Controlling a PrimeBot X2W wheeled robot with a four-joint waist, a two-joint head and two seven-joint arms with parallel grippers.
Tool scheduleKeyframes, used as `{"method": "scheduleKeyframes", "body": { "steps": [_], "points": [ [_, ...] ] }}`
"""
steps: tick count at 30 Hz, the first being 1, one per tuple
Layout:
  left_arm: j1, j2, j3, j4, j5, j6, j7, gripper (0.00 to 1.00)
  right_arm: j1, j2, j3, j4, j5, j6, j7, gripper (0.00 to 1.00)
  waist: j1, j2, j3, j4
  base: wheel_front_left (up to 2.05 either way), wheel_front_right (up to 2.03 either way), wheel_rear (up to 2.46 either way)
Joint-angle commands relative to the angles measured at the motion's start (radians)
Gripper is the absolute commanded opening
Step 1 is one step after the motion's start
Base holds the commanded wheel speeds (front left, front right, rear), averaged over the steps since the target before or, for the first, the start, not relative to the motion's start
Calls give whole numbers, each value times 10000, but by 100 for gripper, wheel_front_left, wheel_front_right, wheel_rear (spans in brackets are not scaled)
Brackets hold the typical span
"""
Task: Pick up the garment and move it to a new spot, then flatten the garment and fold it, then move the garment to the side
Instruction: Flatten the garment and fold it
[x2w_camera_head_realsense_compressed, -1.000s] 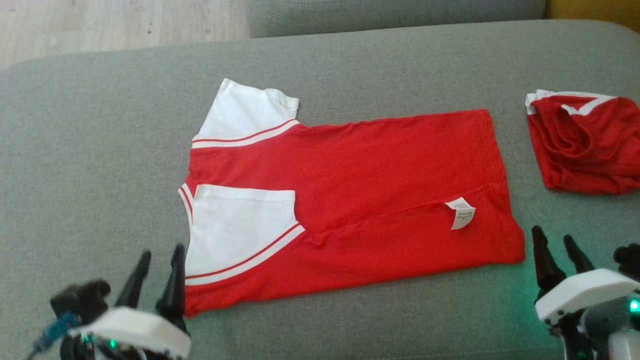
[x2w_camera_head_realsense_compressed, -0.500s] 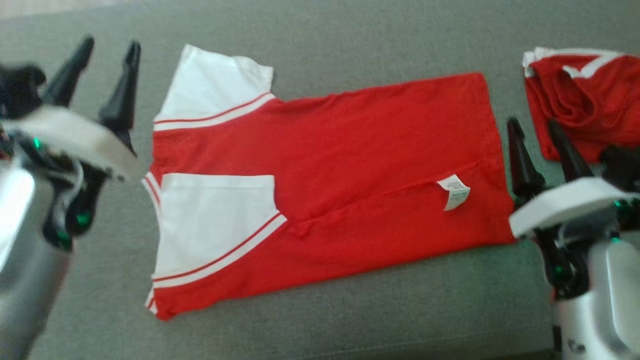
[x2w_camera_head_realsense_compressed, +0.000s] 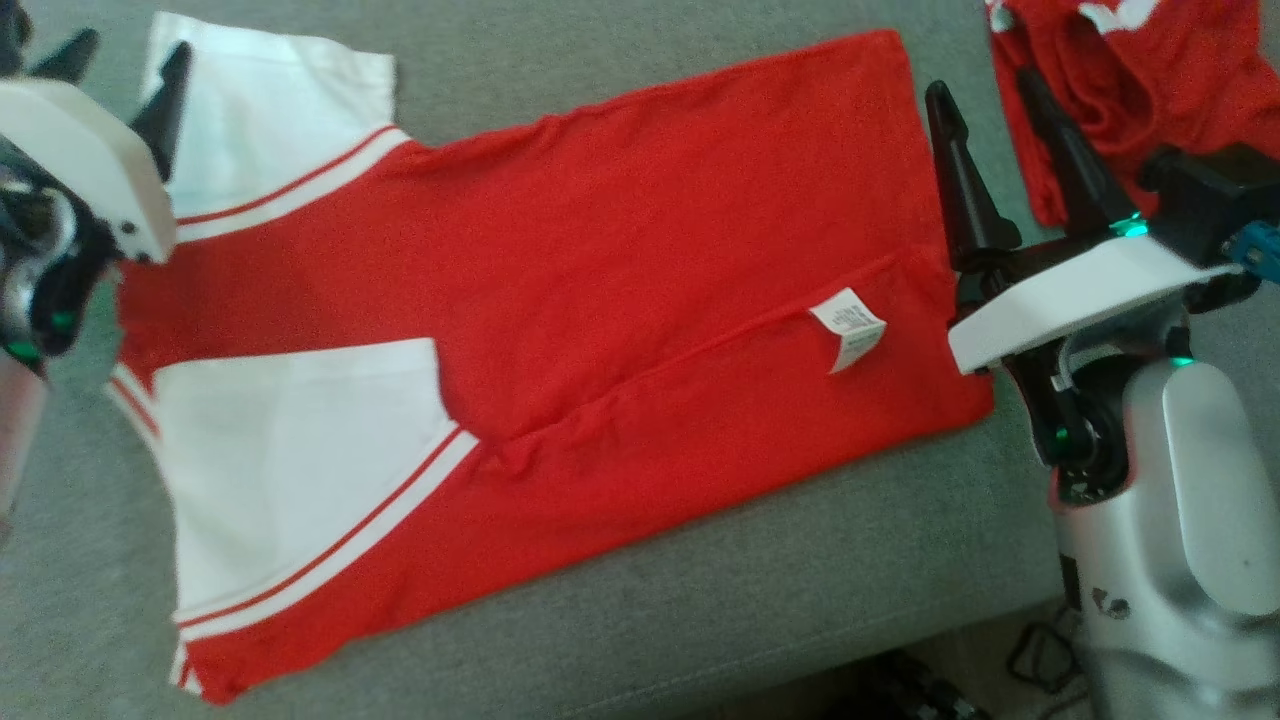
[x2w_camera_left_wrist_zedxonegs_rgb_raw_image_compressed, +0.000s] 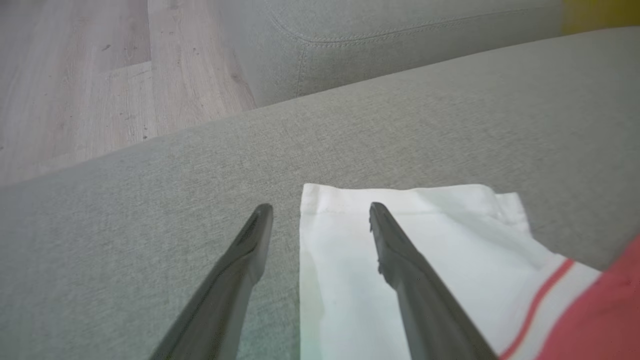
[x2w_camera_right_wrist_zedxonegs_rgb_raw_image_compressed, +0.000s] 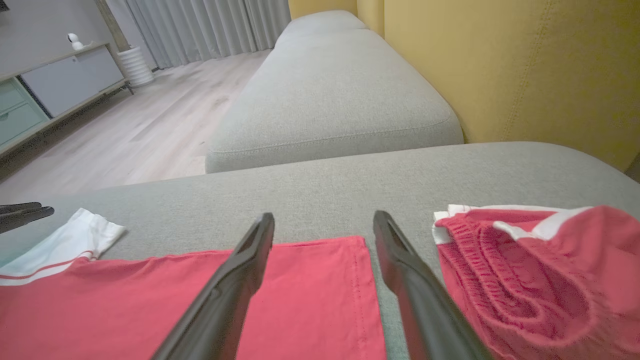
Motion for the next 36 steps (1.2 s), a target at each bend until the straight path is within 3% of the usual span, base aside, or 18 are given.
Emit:
{"method": "scheduleKeyframes", "body": {
  "steps": [1, 14, 15, 16, 18, 24, 36],
  "points": [
    [-676, 608, 358, 59, 176, 51, 114, 100, -223, -47, 287, -409, -27, 21, -126, 100, -2, 0, 409, -423, 0, 0, 0],
    [-1050, 546, -277, 955, 251, -271, 1201, 100, -357, -47, 564, -413, -40, 21, -249, 100, -2, 0, 529, -616, 0, 0, 0],
    [-1035, 516, -349, 928, 251, -299, 1291, 82, -398, -47, 599, -404, -57, 21, -232, 100, -2, 0, 530, -601, 0, 0, 0],
    [-1032, 500, -411, 875, 269, -330, 1323, 42, -453, -47, 633, -389, -98, 21, -202, 100, -2, 0, 533, -583, 0, 0, 0],
    [-1027, 466, -471, 807, 283, -356, 1304, 0, -609, -55, 703, -324, -249, 21, -114, 100, -2, 0, 534, -539, 0, 0, 0],
    [-1129, 401, -547, 561, 474, -402, 749, 0, -1510, -361, 815, 614, -548, 21, 486, 100, -2, 0, 412, -242, 0, 0, 0],
    [-1447, -101, -566, -463, 695, -553, -999, 0, -3647, -1401, 715, 4222, -1075, 21, 2081, 100, -2, 0, 139, 822, 0, 0, 0]
  ]
}}
